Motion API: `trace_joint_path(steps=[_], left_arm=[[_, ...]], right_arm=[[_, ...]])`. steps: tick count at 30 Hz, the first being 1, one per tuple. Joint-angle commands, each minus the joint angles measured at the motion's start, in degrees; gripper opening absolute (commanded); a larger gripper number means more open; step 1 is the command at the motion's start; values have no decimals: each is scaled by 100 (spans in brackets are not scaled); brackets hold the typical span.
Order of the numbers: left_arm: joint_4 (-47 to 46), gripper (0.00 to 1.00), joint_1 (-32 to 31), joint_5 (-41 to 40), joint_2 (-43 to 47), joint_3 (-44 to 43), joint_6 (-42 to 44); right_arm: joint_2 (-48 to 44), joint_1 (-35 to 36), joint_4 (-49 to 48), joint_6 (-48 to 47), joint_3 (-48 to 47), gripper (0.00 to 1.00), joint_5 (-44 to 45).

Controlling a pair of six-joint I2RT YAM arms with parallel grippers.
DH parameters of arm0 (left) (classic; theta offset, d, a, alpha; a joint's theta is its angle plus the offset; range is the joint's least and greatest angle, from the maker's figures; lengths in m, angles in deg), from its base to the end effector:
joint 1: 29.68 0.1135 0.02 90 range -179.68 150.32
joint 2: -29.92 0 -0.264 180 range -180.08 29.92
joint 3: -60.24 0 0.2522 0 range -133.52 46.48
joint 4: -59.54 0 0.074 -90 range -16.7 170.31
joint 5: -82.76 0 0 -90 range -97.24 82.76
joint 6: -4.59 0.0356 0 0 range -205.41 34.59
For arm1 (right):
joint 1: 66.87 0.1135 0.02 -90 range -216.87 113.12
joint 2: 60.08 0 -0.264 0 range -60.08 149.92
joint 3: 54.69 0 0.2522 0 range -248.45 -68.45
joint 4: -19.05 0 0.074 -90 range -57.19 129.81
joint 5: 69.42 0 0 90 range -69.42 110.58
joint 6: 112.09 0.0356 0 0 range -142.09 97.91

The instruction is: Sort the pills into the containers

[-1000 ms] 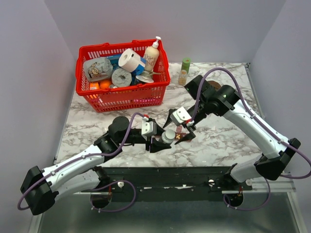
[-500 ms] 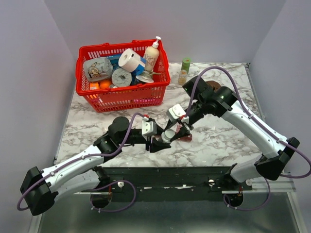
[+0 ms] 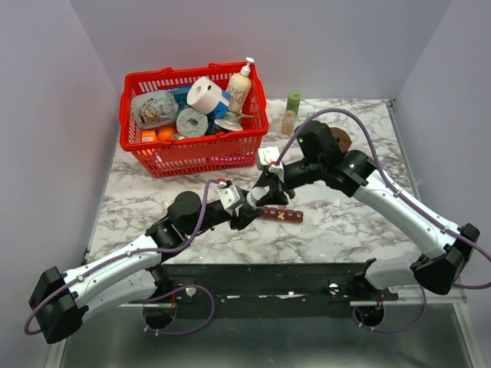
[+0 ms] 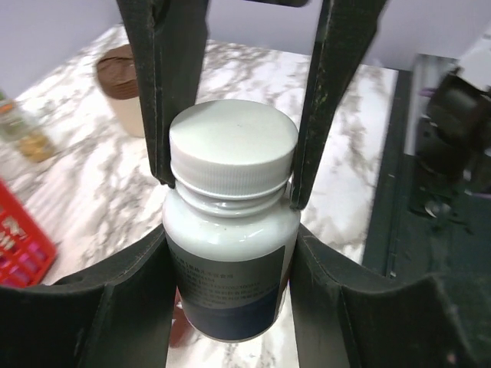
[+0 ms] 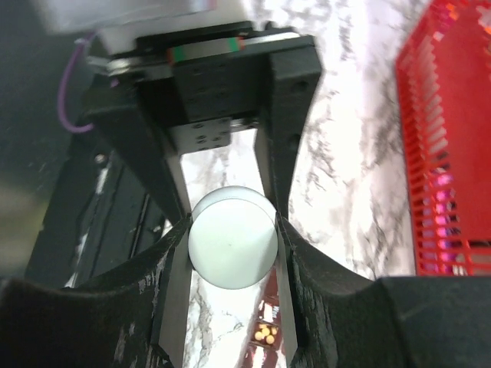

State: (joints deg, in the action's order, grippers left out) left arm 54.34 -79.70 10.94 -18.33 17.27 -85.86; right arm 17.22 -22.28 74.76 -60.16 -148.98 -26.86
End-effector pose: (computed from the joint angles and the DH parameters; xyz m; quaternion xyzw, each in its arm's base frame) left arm 0.1220 -0.1628 0.2871 0.3943 0.5876 -0.3986 0.5835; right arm 0.1808 0.2150 0.3834 -0.6758 0.5048 0.3846 0.3749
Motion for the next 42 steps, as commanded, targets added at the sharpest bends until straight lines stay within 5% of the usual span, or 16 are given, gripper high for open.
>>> trace_joint_path(steps=[1,11,19,25,33,37,42], left_arm=[[-1935,0,-43,-2132,-105,-339,-298],[-2068,0,-131,-2064,-431,-401,-254],[-1331,0,-113,-1633,-63,-261,-166],[-839,0,-96,-1054,280,-146,-157],[-20,0,1,544,413,-295,-26],[401,0,62,1547,247,-497,-8],[428,0,98,2409,-26,-726,-148]], right_arm=[[215,84,-187,1229,354,39,1086],[620,84,137,1407,108,49,508],[339,14,612,1004,-594,89,499],[190,-188,1060,582,-1113,99,332],[-259,-276,1816,-1149,-1571,100,-607],[152,-276,3106,-2964,-1808,100,-1485],[523,-57,3583,-3664,-1738,94,-1805]])
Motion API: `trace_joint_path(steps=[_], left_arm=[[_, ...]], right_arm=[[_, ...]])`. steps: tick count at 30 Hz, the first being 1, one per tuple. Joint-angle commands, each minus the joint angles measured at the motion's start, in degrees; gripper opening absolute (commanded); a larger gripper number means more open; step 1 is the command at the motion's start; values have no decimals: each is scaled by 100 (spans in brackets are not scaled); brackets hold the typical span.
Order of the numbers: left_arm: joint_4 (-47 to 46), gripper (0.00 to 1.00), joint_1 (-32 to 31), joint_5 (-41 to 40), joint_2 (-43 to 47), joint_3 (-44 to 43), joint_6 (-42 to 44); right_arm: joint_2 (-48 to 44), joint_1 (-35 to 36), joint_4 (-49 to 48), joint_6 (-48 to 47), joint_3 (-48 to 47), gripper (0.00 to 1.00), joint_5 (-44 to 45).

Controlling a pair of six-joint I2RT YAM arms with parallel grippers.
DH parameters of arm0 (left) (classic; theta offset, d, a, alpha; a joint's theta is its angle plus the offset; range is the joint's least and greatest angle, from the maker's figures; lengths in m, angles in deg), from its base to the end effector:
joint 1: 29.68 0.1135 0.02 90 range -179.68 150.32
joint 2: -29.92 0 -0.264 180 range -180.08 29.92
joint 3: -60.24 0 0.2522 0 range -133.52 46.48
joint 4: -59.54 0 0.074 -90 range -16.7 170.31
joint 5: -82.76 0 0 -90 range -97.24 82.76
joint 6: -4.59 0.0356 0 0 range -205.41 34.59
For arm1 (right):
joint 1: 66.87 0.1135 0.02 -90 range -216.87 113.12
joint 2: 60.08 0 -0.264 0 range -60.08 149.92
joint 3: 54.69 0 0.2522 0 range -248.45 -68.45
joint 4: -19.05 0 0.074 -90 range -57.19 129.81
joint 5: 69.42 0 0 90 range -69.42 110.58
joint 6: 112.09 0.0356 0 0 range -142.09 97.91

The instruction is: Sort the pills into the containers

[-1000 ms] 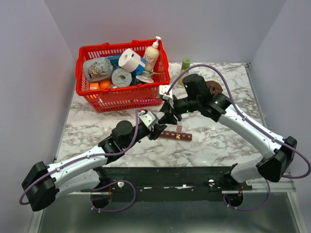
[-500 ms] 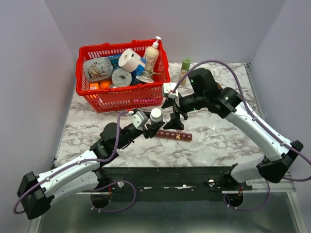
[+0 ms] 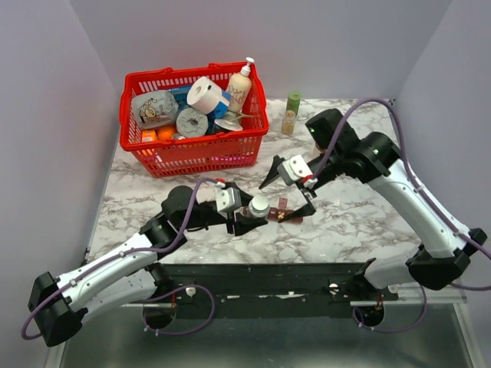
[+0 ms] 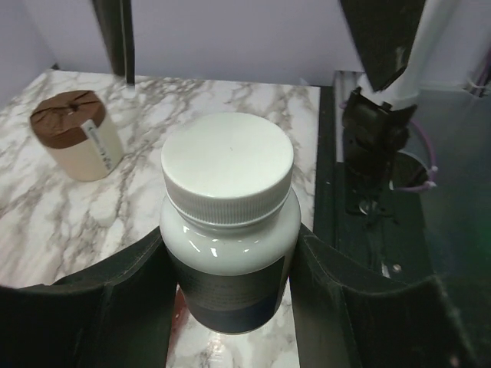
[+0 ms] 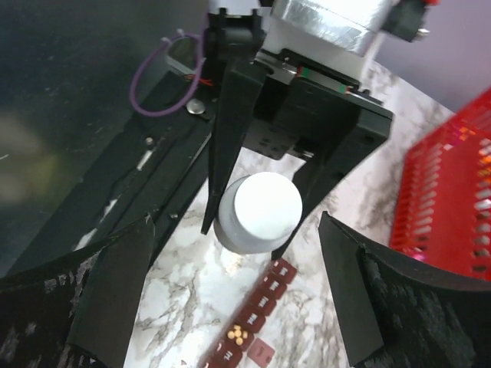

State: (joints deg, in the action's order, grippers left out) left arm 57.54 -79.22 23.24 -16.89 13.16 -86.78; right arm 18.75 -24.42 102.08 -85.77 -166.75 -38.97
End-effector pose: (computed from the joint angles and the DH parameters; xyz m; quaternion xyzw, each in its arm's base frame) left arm 0.1135 -0.1609 0.3113 0.4459 0.5330 -0.4634 0.5498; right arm 0.1558 0.1841 0.4404 -0.7541 0.3534 0.4034 0.3791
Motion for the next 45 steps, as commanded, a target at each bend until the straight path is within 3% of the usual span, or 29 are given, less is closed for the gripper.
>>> trace_joint_path(steps=[1,13,21,25,29,30,33,34,37,39,42,45], left_arm=[[101,0,50,1258,-284,-341,-83],[179,0,181,1575,-672,-500,-92],[232,0,225,1383,-637,-535,-109],[145,0,225,558,-348,-491,-83],[-329,0,208,-1119,74,-272,-223],[-704,0,199,-2089,162,-184,-450],[-1478,0,138,-3630,409,167,-759],[-1621,0,120,-3828,374,203,-829],[-1929,0,94,-3814,33,142,-900],[-2079,0,94,-3585,-135,107,-892],[-1905,0,94,-3076,-294,106,-804],[-1519,0,111,-2618,-233,212,-690]], right_arm=[[388,210,833,-1103,48,93,-584],[265,369,456,-550,496,80,-444],[344,386,-167,259,619,56,-137],[309,421,-765,1231,821,43,373],[300,412,-1450,2428,1145,43,1259],[300,421,-1730,2657,1234,42,1705],[248,421,-2502,3658,1767,42,2427],[221,421,-2689,4070,1901,41,2561],[291,412,-3174,4669,2201,41,3027],[370,404,-3140,4768,2131,42,2836],[414,360,-2973,4760,1780,50,2336],[362,255,-2763,4619,1411,65,1826]])
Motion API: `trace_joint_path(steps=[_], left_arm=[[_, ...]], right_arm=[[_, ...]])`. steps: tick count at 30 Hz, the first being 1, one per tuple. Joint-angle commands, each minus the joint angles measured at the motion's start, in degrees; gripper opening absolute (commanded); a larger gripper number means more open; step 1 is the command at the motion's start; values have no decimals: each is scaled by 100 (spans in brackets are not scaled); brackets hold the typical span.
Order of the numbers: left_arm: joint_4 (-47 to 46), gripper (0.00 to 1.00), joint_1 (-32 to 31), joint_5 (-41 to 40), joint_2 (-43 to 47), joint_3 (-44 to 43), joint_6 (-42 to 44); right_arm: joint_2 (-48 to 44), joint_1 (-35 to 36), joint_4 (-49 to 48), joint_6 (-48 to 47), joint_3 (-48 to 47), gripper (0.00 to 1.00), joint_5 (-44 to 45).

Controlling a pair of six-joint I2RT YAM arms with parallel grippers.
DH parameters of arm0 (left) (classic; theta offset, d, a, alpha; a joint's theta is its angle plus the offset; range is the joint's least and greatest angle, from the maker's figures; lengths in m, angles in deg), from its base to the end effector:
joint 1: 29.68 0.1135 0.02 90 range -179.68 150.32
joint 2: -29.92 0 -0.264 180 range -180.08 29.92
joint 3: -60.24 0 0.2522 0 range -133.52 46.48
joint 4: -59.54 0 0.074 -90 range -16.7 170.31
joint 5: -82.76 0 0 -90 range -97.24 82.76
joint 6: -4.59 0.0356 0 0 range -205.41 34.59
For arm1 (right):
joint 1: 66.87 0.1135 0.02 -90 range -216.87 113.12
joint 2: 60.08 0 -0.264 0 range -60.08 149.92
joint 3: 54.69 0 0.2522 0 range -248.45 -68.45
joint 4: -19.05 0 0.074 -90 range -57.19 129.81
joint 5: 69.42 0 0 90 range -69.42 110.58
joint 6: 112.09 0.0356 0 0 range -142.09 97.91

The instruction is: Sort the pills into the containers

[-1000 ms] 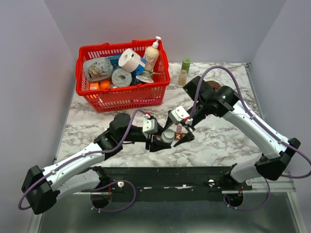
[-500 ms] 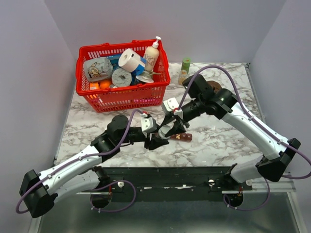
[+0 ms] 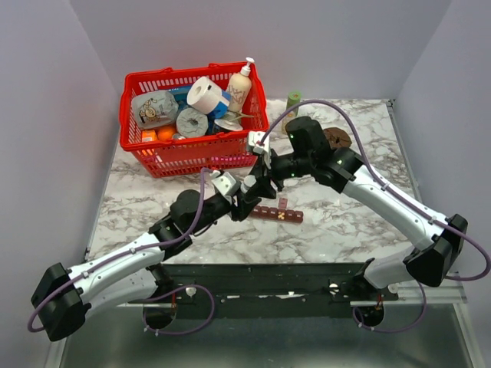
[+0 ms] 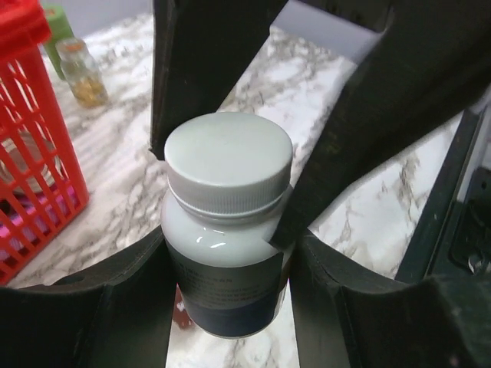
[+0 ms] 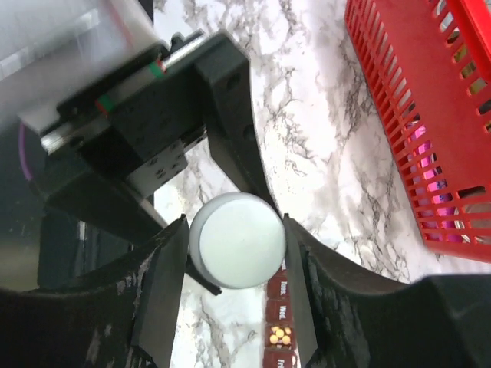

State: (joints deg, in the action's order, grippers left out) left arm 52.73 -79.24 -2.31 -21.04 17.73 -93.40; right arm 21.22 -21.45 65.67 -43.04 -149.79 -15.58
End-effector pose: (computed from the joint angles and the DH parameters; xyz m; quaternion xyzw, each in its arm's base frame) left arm 0.1356 -0.1638 0.2784 0.2823 0.6592 -0.3622 0.5954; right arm 0.2036 0.2365 0.3789 -0.5812 0.6173 0.3627 0.3868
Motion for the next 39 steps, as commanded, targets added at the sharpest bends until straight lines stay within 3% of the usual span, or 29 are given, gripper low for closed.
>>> trace_joint_path(steps=[1,6,9,12,13,15,19,22,25,39], left_arm=[[-932,0,122,77,244,-227,16],[-71,0,166,1270,402,-201,201],[281,0,184,2060,473,-218,262],[484,0,210,2713,508,-262,298],[519,0,219,3202,499,-280,324],[563,0,236,3610,447,-385,333],[678,0,245,4393,79,-684,333],[731,0,245,4666,-203,-868,333],[731,0,245,4833,-396,-992,307],[836,0,315,4780,-476,-1080,421]], right_arm=[[62,-86,932,242,-373,73,-663],[-228,-411,1493,-312,-1243,93,-1366],[-412,-552,1932,-988,-1480,96,-1691],[-588,-588,2878,-2620,-1438,98,-2286],[-702,-579,3180,-3773,-1359,98,-2481],[-756,-579,4230,-5193,-1236,98,-2999],[-247,-282,5254,-6504,-1366,96,-3195],[140,8,5415,-6378,-1385,92,-3161],[88,133,4845,-5853,-1113,91,-3029],[-61,150,4256,-5043,-796,72,-2668]])
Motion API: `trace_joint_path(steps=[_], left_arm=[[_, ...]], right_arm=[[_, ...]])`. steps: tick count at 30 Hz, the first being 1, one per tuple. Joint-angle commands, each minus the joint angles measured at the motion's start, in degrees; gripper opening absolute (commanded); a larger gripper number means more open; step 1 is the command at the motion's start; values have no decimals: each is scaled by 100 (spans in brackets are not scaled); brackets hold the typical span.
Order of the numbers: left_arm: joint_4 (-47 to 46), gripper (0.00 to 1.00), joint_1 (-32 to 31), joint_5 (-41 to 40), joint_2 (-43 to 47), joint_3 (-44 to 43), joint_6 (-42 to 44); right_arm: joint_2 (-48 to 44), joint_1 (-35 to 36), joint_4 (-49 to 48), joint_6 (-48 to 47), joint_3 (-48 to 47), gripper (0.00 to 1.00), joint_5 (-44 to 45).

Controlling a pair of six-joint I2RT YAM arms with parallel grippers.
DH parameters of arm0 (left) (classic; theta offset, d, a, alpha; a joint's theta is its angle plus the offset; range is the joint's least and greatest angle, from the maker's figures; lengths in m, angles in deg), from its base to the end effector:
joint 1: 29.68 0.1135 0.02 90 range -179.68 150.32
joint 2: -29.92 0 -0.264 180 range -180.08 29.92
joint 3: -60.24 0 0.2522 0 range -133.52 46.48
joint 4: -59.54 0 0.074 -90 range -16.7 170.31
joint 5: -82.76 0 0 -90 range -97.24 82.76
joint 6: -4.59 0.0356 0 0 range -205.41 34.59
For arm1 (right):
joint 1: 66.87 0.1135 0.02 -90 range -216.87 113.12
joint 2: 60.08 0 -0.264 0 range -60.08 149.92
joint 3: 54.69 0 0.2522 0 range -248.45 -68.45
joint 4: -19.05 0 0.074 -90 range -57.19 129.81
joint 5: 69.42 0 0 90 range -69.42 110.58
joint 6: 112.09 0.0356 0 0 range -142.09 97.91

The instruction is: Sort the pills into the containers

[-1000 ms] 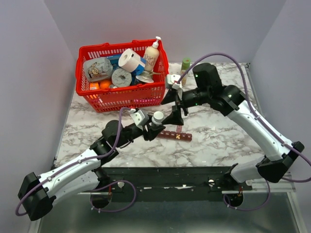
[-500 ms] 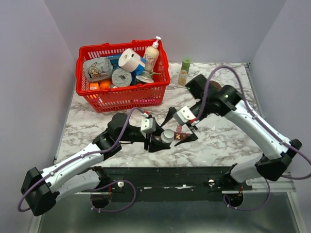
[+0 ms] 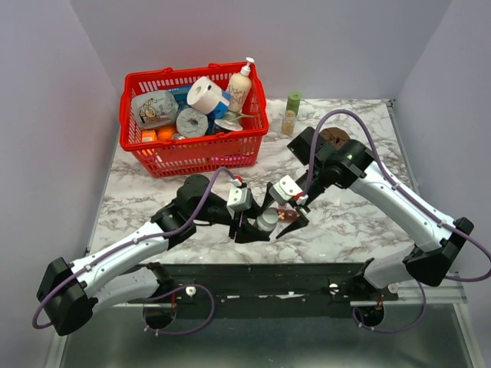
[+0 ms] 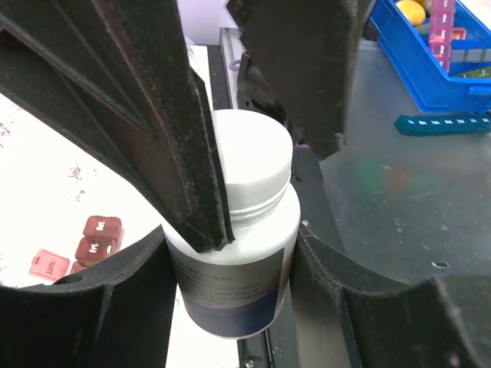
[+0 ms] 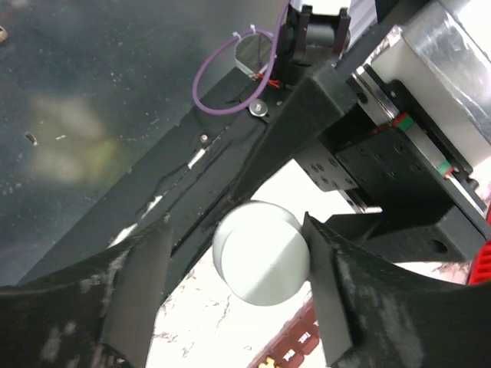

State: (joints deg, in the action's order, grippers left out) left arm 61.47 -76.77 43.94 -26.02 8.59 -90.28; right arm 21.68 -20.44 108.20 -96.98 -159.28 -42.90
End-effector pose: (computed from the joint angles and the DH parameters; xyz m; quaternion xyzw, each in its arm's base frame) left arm 0.1291 -0.1796 0.3029 0.5109 0.5225 -0.5528 0.4005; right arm 0.1497 0.2036 0.3903 -0.7785 0.3138 0.4562 0.2957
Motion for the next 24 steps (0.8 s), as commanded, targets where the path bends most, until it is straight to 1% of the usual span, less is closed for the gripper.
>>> trace_joint_path(steps=[1,2,4,5,6,8,9,10,11,12,13,14,15,16,18,19,21,22,23,24], left_arm=[[-29,0,68,147,31,-175,117],[-29,0,68,103,48,-166,117],[-90,0,68,7,118,-175,108],[-126,0,68,-168,162,-175,100],[-239,0,68,-309,215,-166,47],[-450,0,68,-660,399,-114,3],[-764,0,68,-1045,478,-26,-110],[-976,0,60,-1275,627,27,-172],[-1187,0,68,-1486,681,88,-234],[-1581,0,68,-1879,725,167,-304],[-1750,0,60,-2084,777,203,-392],[-1917,0,60,-2338,778,220,-462],[-2180,0,42,-2593,787,247,-489],[-2304,0,16,-3204,787,264,-507],[-2568,0,-107,-3823,787,308,-446],[-2552,0,-160,-4548,726,300,-350],[-2491,0,-256,-5290,646,247,-173],[-2482,0,-292,-5511,559,238,-129],[-2447,0,-309,-6061,506,229,-146],[-2420,0,-309,-6189,471,238,-138]], right_arm=[[-99,41,-68,579,162,67,116],[-72,41,-156,712,188,55,152],[-81,50,-367,1018,249,51,196],[-133,41,-524,1212,415,48,222],[-177,41,-917,1440,504,45,257],[-247,50,-1297,2134,697,42,398],[-300,41,-1795,2476,881,38,468],[-309,50,-1974,2958,961,38,599],[-318,41,-2080,3119,1040,38,652],[-344,41,-2421,3356,1232,38,697],[-336,41,-2607,3611,1312,38,827],[-327,41,-2774,4127,1391,38,916],[-301,41,-3089,4375,1453,38,986],[-248,41,-3266,4952,1602,38,1309],[-178,50,-3626,5360,1682,38,1618],[-108,50,-3715,5745,1743,38,2064],[-28,41,-3865,6046,1735,40,2540],[15,32,-3909,6161,1744,40,2960],[85,41,-3944,6414,1726,40,3156],[130,24,-4014,6530,1718,41,3315]])
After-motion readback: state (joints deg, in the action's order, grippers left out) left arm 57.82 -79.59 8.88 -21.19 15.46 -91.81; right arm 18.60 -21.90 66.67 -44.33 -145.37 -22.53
